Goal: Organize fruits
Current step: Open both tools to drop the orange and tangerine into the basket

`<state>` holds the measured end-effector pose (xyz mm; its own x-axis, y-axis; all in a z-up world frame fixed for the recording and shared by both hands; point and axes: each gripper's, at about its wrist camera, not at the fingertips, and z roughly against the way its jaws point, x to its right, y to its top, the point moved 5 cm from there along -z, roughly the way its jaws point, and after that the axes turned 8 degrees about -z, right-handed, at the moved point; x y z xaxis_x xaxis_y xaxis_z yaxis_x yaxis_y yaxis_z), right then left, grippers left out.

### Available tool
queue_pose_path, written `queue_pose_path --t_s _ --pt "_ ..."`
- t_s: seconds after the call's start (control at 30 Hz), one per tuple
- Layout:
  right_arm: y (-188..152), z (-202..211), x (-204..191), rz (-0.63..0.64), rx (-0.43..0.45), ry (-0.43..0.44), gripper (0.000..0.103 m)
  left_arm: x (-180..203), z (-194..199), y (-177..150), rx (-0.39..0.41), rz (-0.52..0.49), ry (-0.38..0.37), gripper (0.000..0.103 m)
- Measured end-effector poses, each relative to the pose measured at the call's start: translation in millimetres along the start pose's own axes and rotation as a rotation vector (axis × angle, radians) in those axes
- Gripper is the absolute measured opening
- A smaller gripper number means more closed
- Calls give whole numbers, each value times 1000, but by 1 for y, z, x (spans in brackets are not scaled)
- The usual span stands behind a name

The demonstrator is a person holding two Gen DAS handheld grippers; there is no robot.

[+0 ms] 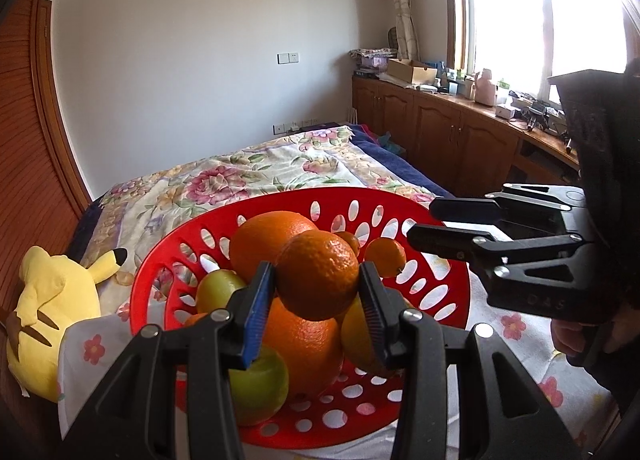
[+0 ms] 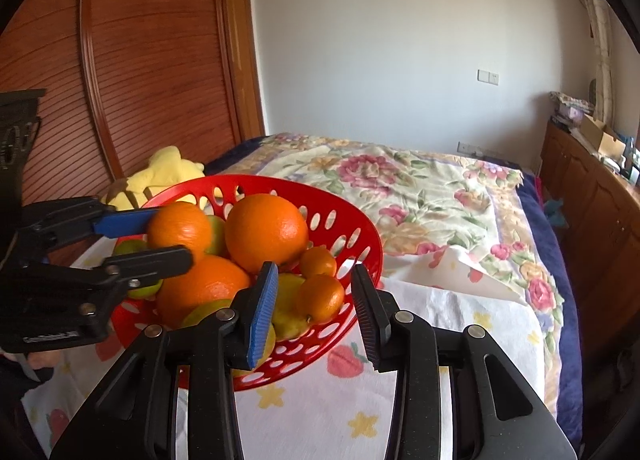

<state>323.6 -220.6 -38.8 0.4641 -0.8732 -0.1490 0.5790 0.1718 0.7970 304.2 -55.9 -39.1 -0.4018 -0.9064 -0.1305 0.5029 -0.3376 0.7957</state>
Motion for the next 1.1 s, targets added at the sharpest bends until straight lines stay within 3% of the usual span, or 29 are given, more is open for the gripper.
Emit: queue_pose_path --t_s 0.6,1.1 --pt "-12 9 -2 -19 16 6 38 6 -9 -2 -21 -1 3 44" --pt "-24 29 -13 -57 39 2 40 2 26 -17 12 26 47 51"
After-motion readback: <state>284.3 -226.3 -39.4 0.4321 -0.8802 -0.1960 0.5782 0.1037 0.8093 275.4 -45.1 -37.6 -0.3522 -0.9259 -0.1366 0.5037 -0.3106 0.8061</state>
